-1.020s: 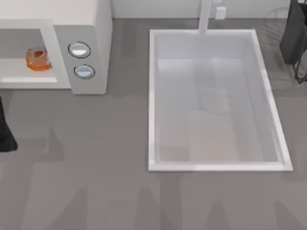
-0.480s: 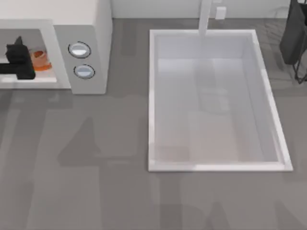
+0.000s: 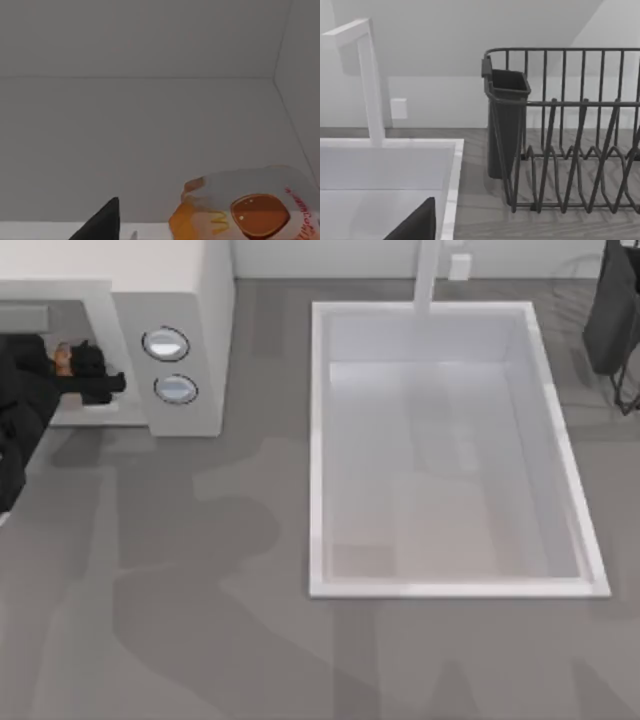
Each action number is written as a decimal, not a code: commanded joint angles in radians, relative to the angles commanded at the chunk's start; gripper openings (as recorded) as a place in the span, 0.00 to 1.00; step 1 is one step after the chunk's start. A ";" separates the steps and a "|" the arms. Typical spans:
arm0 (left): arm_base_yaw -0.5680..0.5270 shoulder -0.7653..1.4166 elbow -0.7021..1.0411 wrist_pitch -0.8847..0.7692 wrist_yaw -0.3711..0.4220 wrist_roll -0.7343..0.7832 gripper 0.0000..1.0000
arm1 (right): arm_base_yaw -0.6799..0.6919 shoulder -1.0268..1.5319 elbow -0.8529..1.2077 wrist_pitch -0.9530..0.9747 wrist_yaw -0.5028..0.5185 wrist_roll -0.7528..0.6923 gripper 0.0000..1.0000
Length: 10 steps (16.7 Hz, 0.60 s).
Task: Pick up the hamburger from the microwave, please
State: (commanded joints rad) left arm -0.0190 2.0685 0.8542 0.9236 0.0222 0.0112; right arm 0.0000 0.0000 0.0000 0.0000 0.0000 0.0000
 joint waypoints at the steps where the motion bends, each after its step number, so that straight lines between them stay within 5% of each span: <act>1: -0.001 0.078 0.032 0.035 0.001 0.000 1.00 | 0.000 0.000 0.000 0.000 0.000 0.000 1.00; 10: -0.002 0.425 0.175 0.191 0.001 0.002 1.00 | 0.000 0.000 0.000 0.000 0.000 0.000 1.00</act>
State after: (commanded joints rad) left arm -0.0212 2.4934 1.0296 1.1147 0.0234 0.0130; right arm 0.0000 0.0000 0.0000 0.0000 0.0000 0.0000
